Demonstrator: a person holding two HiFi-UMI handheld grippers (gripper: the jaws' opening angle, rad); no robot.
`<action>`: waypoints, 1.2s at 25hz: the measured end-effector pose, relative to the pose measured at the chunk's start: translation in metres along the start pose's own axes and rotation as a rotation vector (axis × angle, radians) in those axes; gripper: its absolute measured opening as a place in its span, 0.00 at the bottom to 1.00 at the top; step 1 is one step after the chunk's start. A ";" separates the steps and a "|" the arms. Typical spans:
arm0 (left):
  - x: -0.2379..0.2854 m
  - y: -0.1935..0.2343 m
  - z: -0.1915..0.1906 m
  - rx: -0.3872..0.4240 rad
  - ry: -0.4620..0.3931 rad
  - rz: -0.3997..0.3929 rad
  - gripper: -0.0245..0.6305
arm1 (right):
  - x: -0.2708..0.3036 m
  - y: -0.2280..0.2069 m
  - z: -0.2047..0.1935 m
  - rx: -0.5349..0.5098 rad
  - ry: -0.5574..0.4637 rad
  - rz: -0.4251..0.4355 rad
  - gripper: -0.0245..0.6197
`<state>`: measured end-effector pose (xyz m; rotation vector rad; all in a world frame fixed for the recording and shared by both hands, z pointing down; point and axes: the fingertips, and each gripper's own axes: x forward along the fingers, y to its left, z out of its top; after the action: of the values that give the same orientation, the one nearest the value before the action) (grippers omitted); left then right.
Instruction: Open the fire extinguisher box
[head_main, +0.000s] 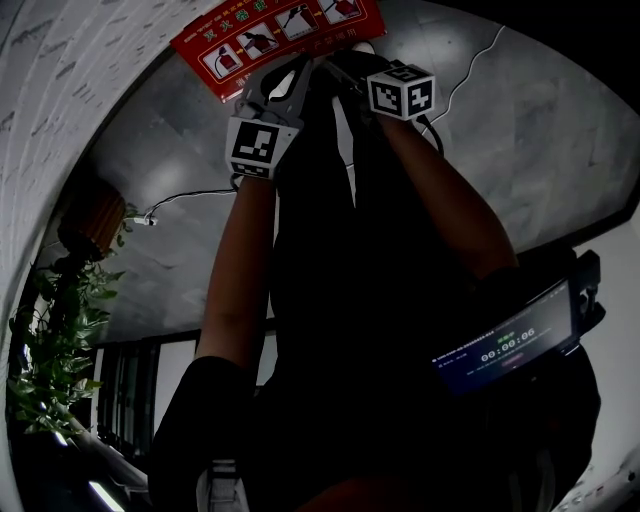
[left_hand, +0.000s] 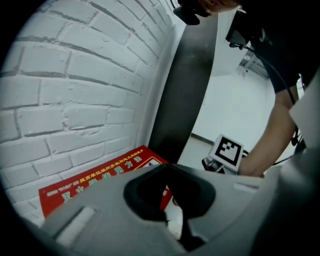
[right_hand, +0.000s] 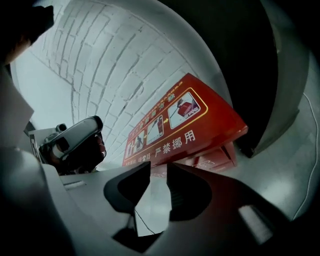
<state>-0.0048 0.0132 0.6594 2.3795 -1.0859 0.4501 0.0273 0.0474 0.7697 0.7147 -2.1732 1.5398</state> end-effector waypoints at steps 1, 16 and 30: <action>0.001 -0.001 0.000 -0.001 0.001 -0.003 0.04 | 0.002 -0.002 -0.001 0.029 0.010 0.003 0.21; 0.000 -0.001 -0.007 -0.030 0.013 -0.006 0.04 | 0.032 -0.013 0.006 0.309 0.034 0.092 0.32; -0.016 -0.016 0.019 -0.025 -0.040 -0.019 0.04 | 0.006 0.027 0.028 0.397 -0.066 0.206 0.22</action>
<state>-0.0010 0.0217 0.6318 2.3840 -1.0788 0.3815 0.0058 0.0272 0.7431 0.6806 -2.0599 2.1184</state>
